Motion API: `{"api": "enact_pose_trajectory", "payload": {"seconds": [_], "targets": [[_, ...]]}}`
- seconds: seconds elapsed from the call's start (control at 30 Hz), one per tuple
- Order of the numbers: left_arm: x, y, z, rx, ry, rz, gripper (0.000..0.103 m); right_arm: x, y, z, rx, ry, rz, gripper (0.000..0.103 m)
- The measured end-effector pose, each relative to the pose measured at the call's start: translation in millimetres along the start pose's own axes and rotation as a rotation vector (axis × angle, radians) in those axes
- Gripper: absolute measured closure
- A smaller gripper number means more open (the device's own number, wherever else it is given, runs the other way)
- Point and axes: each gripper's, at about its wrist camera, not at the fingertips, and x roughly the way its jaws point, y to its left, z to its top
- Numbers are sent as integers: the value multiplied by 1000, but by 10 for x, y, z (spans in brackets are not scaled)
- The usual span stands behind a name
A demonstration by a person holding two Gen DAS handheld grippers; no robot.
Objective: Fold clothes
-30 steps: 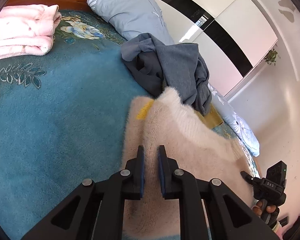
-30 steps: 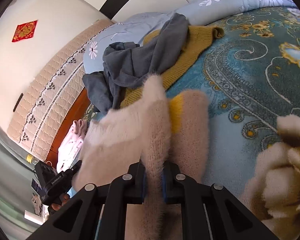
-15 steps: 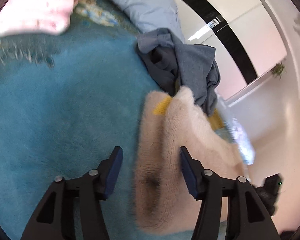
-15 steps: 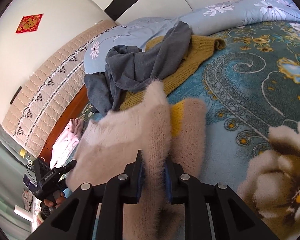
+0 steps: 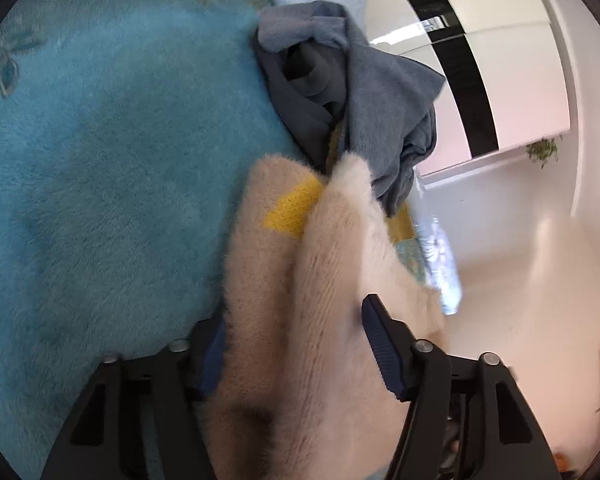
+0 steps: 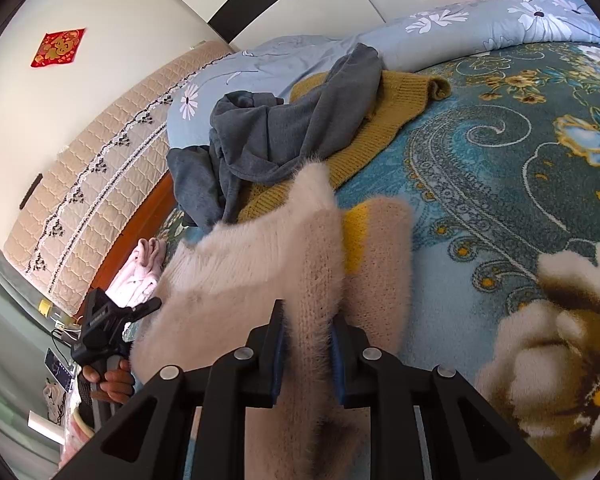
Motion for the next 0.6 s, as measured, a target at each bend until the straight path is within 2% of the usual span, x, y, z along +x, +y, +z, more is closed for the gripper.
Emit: {"api": "enact_pose_trajectory", "payload": {"seconds": [0.13,0.2,0.27,0.37,0.5,0.6], "targets": [[-109,-18,-106,14,-46,-5,68,-30,19,13,-6,-16,6,71],[-188,-27,-160,12,-75,-11,74,-70,9,24,-3,-33,3,63],[-311,9,-190,-8,-117,-27,80,-117,-21,37,9,-53,0,47],[-519,101,-222,-18,-174,-36,89,-169,-158,56,73,-66,7,43],[-593,151,-258,-15,-194,-46,90,-81,-323,50,183,-12,84,37],[-529,146,-266,-13,-182,-20,90,-35,-394,41,237,11,110,32]]}}
